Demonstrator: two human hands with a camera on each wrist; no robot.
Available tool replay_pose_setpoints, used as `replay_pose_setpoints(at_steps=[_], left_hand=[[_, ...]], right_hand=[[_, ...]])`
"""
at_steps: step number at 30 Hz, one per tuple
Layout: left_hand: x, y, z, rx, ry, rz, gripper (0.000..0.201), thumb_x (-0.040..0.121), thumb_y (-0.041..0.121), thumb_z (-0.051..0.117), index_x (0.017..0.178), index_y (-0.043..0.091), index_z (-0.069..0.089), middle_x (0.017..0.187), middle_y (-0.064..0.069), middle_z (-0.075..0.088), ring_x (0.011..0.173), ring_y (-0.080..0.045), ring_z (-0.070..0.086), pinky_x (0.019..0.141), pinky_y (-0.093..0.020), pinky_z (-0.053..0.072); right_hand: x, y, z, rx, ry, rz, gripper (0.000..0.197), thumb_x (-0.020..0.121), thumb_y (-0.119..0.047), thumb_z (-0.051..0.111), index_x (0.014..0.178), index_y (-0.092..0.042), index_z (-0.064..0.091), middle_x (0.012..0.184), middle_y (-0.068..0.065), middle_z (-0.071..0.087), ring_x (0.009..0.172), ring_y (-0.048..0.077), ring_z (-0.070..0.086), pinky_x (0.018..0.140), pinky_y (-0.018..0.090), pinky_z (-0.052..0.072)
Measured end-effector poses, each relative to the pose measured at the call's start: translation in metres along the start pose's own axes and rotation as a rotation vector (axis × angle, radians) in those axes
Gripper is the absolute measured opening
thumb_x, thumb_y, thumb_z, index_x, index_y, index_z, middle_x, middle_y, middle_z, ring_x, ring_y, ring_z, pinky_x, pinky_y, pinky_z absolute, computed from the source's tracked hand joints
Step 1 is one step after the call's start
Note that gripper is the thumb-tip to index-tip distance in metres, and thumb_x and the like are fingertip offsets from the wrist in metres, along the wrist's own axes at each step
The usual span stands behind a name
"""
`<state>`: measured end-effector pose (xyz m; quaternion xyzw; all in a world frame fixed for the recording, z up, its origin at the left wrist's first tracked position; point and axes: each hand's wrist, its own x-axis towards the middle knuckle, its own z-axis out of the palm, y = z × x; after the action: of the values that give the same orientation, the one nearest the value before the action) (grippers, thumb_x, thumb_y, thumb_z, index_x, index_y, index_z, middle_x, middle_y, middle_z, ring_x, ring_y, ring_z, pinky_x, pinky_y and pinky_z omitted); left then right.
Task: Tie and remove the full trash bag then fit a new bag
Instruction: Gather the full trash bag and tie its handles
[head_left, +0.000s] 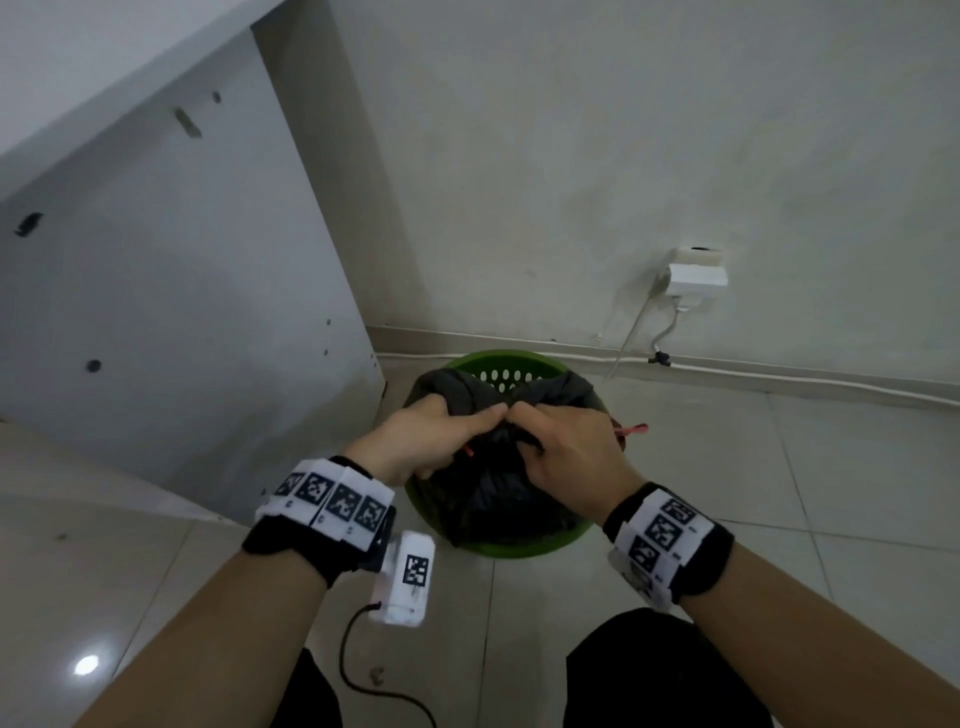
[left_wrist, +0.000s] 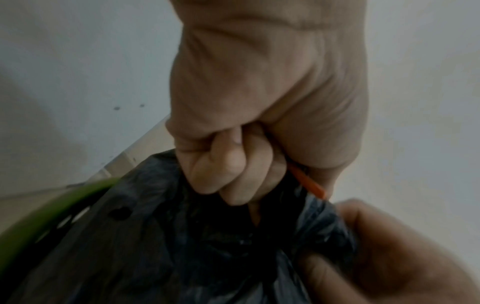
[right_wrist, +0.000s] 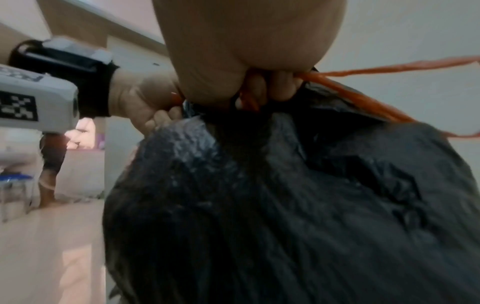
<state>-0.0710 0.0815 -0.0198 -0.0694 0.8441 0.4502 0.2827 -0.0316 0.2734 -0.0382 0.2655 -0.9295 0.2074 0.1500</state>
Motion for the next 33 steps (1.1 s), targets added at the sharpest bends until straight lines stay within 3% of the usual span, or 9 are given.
replay_pose_setpoints(at_steps=[3, 7, 9, 13, 17, 22, 25, 29, 33], left_hand=[[0.009, -0.016, 0.000, -0.144, 0.038, 0.106, 0.047, 0.071, 0.050, 0.077, 0.097, 0.013, 0.069, 0.075, -0.006, 0.069, 0.063, -0.023, 0.060, 0.050, -0.028, 0.043], [0.012, -0.036, 0.003, -0.077, 0.098, 0.365, 0.055, 0.067, 0.055, 0.071, 0.108, 0.018, 0.075, 0.106, 0.000, 0.076, 0.102, -0.018, 0.071, 0.093, -0.045, 0.056], [0.010, -0.039, 0.008, 0.005, 0.116, 0.405, 0.062, 0.066, 0.062, 0.067, 0.107, 0.017, 0.076, 0.106, 0.001, 0.076, 0.101, -0.015, 0.071, 0.093, -0.045, 0.057], [0.003, -0.035, -0.002, 0.367, 0.146, 0.383, 0.071, 0.060, 0.085, 0.062, 0.092, 0.023, 0.074, 0.089, 0.007, 0.075, 0.084, -0.013, 0.069, 0.076, -0.036, 0.059], [-0.018, -0.013, -0.034, 0.730, 0.210, 0.354, 0.058, 0.083, 0.064, 0.060, 0.054, 0.015, 0.051, 0.054, 0.000, 0.054, 0.057, -0.020, 0.057, 0.055, -0.032, 0.040], [-0.012, -0.009, -0.027, 0.091, 0.305, 0.590, 0.042, 0.093, 0.024, 0.067, 0.053, 0.015, 0.057, 0.078, -0.002, 0.070, 0.072, -0.017, 0.065, 0.064, -0.025, 0.049], [-0.007, -0.007, 0.004, -0.333, 0.254, 0.533, 0.042, 0.097, 0.022, 0.061, 0.056, 0.024, 0.068, 0.091, -0.009, 0.078, 0.092, -0.026, 0.073, 0.081, -0.030, 0.057], [0.002, -0.011, 0.029, -0.578, 0.213, 0.427, 0.040, 0.102, 0.028, 0.050, 0.076, 0.007, 0.071, 0.082, -0.014, 0.073, 0.079, -0.020, 0.071, 0.084, -0.033, 0.055], [0.008, -0.020, 0.031, -0.658, 0.125, 0.455, 0.031, 0.098, 0.016, 0.049, 0.094, 0.000, 0.074, 0.089, -0.018, 0.068, 0.092, -0.024, 0.069, 0.091, -0.030, 0.051]], right_hand=[[-0.005, -0.002, -0.017, 0.200, -0.090, 0.185, 0.049, 0.085, -0.040, 0.058, 0.132, -0.030, 0.050, 0.079, -0.010, 0.069, 0.069, 0.013, 0.066, 0.063, 0.031, 0.053], [0.008, 0.009, -0.034, 0.195, -0.243, 0.428, 0.077, 0.074, -0.078, 0.056, 0.138, -0.037, 0.045, 0.078, -0.012, 0.069, 0.071, 0.008, 0.063, 0.066, 0.028, 0.050], [0.018, 0.009, -0.028, 0.045, -0.434, 0.393, 0.066, 0.070, -0.079, 0.060, 0.121, -0.037, 0.058, 0.101, -0.009, 0.069, 0.093, 0.016, 0.065, 0.078, 0.032, 0.053], [0.022, 0.003, -0.009, -0.065, -0.474, 0.375, 0.030, 0.079, -0.046, 0.066, 0.104, -0.029, 0.063, 0.097, 0.002, 0.068, 0.093, 0.028, 0.066, 0.075, 0.035, 0.052], [0.014, 0.001, 0.002, -0.124, -0.414, 0.311, 0.022, 0.080, -0.036, 0.062, 0.100, -0.027, 0.059, 0.090, 0.004, 0.068, 0.086, 0.033, 0.066, 0.063, 0.034, 0.045], [0.014, -0.010, 0.011, -0.144, -0.390, 0.207, 0.022, 0.081, -0.035, 0.061, 0.100, -0.026, 0.058, 0.083, 0.004, 0.069, 0.080, 0.034, 0.066, 0.057, 0.032, 0.041], [0.016, -0.017, 0.015, -0.148, -0.396, 0.188, 0.021, 0.081, -0.035, 0.060, 0.100, -0.025, 0.059, 0.081, 0.005, 0.069, 0.078, 0.035, 0.066, 0.058, 0.035, 0.044], [0.016, -0.021, 0.017, -0.127, -0.393, 0.193, 0.027, 0.082, -0.036, 0.059, 0.106, -0.025, 0.064, 0.087, 0.007, 0.070, 0.081, 0.035, 0.067, 0.063, 0.036, 0.044], [0.012, -0.021, 0.018, -0.028, -0.363, 0.258, 0.035, 0.081, -0.038, 0.062, 0.114, -0.026, 0.063, 0.093, 0.007, 0.072, 0.088, 0.034, 0.067, 0.068, 0.038, 0.052]])
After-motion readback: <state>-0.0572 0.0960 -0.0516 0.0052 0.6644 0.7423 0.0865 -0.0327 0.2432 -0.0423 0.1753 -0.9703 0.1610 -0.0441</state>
